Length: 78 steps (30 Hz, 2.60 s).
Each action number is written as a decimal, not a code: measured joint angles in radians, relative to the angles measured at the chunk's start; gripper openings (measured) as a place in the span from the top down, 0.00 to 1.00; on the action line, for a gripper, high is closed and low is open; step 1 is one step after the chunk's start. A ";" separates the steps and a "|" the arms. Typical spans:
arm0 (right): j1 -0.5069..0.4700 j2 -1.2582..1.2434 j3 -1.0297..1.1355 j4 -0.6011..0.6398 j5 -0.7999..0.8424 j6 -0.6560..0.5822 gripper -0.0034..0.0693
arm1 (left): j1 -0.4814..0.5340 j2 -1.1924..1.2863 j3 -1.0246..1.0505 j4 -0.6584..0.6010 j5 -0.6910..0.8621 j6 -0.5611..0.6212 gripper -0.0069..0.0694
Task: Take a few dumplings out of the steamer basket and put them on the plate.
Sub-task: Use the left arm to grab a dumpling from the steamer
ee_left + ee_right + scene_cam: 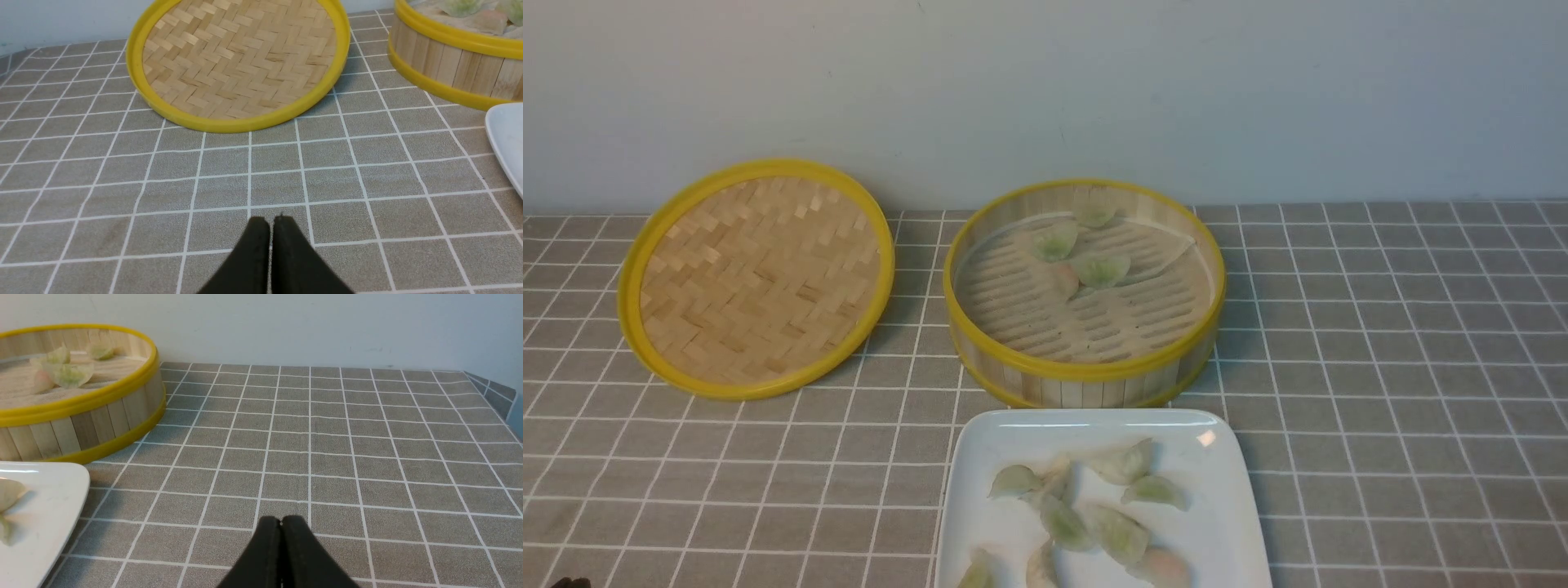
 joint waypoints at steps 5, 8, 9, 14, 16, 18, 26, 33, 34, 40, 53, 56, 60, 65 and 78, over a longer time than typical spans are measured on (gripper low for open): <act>0.000 0.000 0.000 0.000 0.000 0.000 0.97 | 0.000 0.000 0.000 0.000 0.000 0.000 0.92; 0.000 0.000 0.000 0.000 0.000 0.000 0.97 | 0.000 0.000 0.000 0.000 0.000 0.000 0.92; 0.000 0.000 0.000 0.000 0.000 0.000 0.97 | 0.000 0.000 0.000 0.000 0.000 0.000 0.92; 0.000 0.000 0.000 0.000 0.000 0.000 0.97 | 0.000 0.000 0.000 0.000 0.000 0.000 0.92; 0.000 0.000 0.000 0.000 0.000 0.000 0.97 | 0.000 0.000 0.000 0.000 0.000 0.000 0.92; 0.000 0.000 0.000 0.000 0.000 0.000 0.97 | 0.000 0.000 0.000 0.000 0.000 0.000 0.92; 0.000 0.000 0.000 0.000 0.000 0.000 0.97 | 0.000 0.000 0.000 0.000 0.000 0.000 0.92; 0.000 0.000 0.000 0.000 0.000 0.000 0.97 | 0.000 0.000 0.000 0.002 0.000 0.000 0.92; 0.000 0.000 0.000 0.000 0.000 0.000 0.97 | 0.000 0.000 0.000 0.004 0.000 0.000 0.92; 0.000 0.000 0.009 0.137 -0.129 0.081 0.97 | 0.000 0.000 0.000 -0.074 -0.046 -0.028 0.92; 0.000 0.000 0.009 0.576 -0.535 0.280 0.97 | 0.000 0.000 0.000 -0.825 -0.254 -0.201 0.92; 0.000 0.000 0.009 0.577 -0.535 0.282 0.97 | 0.000 0.000 0.000 -0.919 -0.265 -0.190 0.92; 0.000 0.000 0.009 0.569 -0.560 0.282 0.97 | 0.000 0.000 0.000 -0.956 -0.276 -0.170 0.92; 0.000 0.018 -0.082 0.518 -0.441 0.266 0.97 | 0.000 0.000 0.000 -0.962 -0.384 -0.151 0.92; 0.000 0.818 -0.939 0.288 0.463 -0.070 0.97 | 0.000 0.352 -0.378 -0.856 -0.070 0.259 0.92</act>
